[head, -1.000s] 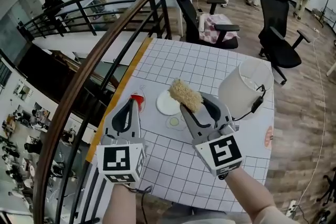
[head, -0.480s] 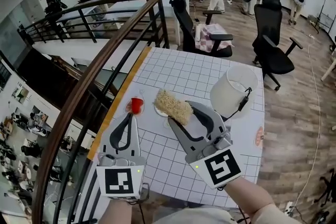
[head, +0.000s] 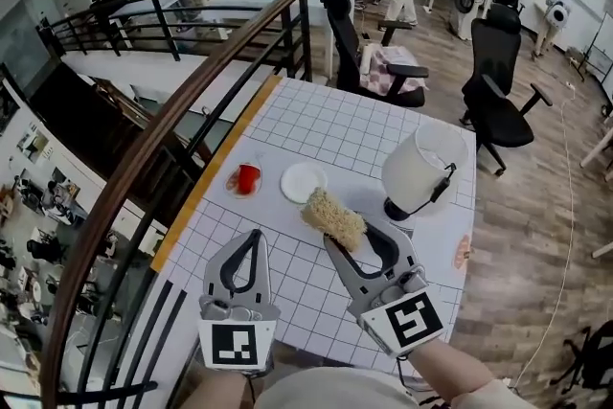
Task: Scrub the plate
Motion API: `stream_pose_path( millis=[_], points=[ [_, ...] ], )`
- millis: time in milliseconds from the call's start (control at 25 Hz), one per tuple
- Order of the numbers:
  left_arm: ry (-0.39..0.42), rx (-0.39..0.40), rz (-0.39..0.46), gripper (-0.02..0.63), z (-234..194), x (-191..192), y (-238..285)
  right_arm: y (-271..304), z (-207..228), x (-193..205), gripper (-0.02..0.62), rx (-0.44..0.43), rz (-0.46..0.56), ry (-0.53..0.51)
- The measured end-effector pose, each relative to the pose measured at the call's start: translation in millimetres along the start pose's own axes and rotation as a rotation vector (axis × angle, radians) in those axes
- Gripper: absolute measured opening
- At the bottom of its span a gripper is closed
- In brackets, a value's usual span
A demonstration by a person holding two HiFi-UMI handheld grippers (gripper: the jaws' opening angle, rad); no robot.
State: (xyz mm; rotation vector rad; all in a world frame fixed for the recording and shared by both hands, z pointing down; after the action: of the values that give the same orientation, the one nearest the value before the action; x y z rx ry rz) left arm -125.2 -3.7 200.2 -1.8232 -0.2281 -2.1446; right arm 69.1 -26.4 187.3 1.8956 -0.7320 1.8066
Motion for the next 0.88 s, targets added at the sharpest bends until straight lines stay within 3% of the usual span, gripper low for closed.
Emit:
stream_pose_path(
  millis=[320,520,880],
  points=[
    [0.007,0.024,-0.027,0.014,10,15,-12,-12,5,15,0.176,0.011,-0.029,0.038],
    [-0.072,0.020,0.000,0.014,10,8,-12,-13,7,14,0.176,-0.008,-0.024,0.087],
    [0.002,0.008,0.010,0.014,8,7,-15,-12,12,22,0.176,0.008,-0.028,0.075]
  ],
)
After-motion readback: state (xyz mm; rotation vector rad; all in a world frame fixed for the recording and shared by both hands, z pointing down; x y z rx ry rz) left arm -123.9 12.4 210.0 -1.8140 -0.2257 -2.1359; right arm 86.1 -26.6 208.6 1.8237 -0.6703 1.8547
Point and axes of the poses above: the fingertips, and each gripper's own axes: y forward along the fingers, z to its right, x out of its underside, the point moved 9 cm from there along -y, backward along the fingers, and after that the axes turned 7 degrees about z, right-handed, at the moved point
